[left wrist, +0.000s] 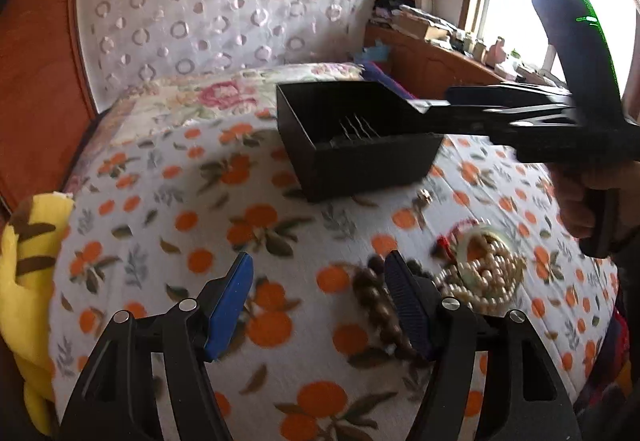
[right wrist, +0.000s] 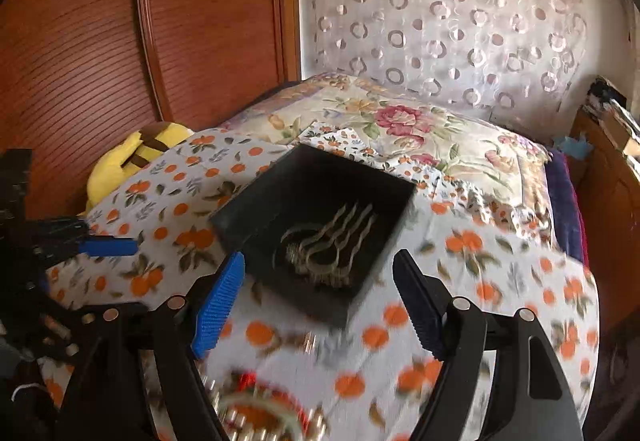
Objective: Organize jewelry
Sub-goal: 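Carry the hairpin with the right tool into the black box and release, then lower the right tool onto the pearl necklace and close on it, then lift the pearl necklace with the right tool and drop it into the black box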
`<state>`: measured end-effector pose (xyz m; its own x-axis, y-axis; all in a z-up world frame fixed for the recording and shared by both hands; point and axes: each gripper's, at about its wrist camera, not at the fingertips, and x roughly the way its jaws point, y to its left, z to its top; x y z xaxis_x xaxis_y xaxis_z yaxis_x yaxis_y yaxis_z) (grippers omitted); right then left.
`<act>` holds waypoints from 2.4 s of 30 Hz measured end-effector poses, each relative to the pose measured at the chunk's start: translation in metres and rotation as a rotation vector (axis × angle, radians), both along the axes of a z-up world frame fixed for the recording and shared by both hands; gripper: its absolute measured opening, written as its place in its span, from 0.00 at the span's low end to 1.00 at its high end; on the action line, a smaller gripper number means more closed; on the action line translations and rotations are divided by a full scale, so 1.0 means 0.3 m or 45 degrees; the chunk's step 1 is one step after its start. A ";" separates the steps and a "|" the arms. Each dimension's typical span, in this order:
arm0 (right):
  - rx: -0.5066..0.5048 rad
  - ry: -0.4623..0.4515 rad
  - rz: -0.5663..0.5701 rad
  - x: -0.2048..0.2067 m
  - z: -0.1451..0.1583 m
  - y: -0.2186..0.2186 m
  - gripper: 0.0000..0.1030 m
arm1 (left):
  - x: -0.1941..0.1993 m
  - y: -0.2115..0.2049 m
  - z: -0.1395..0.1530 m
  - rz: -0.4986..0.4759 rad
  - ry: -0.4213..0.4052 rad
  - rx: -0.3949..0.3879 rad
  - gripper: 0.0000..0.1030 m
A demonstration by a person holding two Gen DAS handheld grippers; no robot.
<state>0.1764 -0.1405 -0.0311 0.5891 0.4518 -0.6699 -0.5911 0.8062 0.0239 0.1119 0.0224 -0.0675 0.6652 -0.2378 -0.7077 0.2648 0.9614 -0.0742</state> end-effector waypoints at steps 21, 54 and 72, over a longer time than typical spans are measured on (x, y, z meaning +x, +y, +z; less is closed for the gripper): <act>-0.023 0.214 0.116 -0.307 -0.192 -0.024 0.45 | -0.033 -0.040 -0.072 0.012 0.093 0.042 0.61; 0.138 0.006 0.006 -0.316 0.024 -0.138 0.08 | -0.033 -0.064 -0.077 0.019 0.093 0.095 0.62; 0.167 -0.138 -0.056 -0.323 0.175 -0.235 0.08 | -0.057 -0.098 -0.050 -0.063 0.061 0.042 0.12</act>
